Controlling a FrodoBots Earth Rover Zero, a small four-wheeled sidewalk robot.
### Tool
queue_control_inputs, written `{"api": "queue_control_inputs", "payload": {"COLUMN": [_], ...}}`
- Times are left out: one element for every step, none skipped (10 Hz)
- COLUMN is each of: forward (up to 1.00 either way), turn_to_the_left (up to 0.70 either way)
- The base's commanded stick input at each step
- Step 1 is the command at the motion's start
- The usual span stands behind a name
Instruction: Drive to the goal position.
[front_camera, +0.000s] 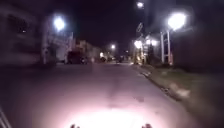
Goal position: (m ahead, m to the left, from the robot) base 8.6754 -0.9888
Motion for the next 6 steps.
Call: {"api": "queue_control_inputs", "payload": {"forward": [1.0, 1.0, 1.0, 1.0, 1.0, 1.0], "turn_to_the_left": [0.0, 0.0, 0.0, 0.0, 0.0, 0.0]}}
